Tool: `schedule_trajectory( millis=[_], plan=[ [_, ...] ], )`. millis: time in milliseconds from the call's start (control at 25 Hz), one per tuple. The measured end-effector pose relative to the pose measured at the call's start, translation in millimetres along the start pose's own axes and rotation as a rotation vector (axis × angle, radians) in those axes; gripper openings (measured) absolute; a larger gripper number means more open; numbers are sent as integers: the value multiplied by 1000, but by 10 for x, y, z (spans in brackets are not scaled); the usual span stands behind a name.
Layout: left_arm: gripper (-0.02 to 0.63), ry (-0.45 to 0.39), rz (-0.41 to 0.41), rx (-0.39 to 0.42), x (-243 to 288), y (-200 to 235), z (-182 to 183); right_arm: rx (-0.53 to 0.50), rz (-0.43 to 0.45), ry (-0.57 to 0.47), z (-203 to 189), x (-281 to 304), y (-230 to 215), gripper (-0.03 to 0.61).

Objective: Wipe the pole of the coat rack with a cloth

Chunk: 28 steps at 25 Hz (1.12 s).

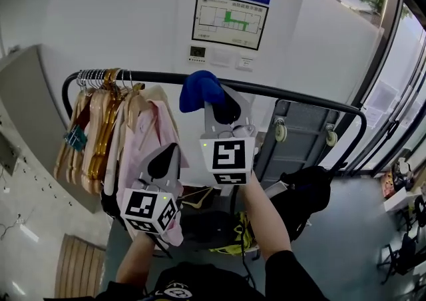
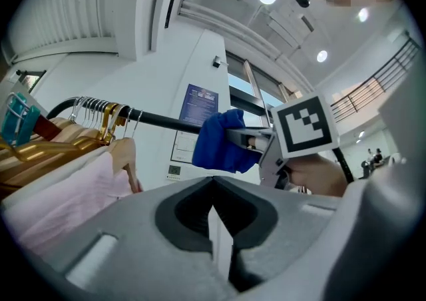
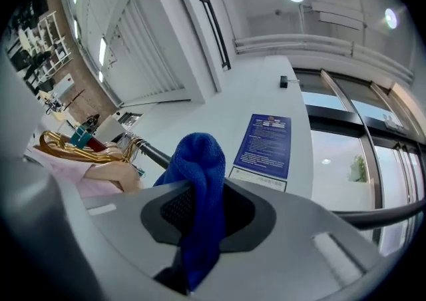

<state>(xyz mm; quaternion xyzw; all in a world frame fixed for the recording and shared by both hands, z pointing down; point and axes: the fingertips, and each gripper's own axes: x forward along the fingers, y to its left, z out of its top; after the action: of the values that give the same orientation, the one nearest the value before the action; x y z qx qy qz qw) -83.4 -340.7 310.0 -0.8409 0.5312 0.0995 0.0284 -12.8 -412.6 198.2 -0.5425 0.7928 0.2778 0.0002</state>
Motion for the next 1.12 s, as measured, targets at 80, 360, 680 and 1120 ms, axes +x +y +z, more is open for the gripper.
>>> schedule_trajectory(
  millis=[80, 360, 680, 1120],
  plan=[
    [5, -3, -27, 0, 86, -81, 12, 49, -31, 12, -81, -135, -292, 71],
    [4, 0, -145, -21, 402, -568, -71, 200, -154, 61, -445, -764, -1520, 72],
    [5, 13, -236, -32, 588, -950, -145, 229, -504, 129, -832, -1571, -3027, 72],
    [5, 4, -186, -23, 504, -760, -103, 150, -253, 70, -456, -882, -1725, 71]
  ],
)
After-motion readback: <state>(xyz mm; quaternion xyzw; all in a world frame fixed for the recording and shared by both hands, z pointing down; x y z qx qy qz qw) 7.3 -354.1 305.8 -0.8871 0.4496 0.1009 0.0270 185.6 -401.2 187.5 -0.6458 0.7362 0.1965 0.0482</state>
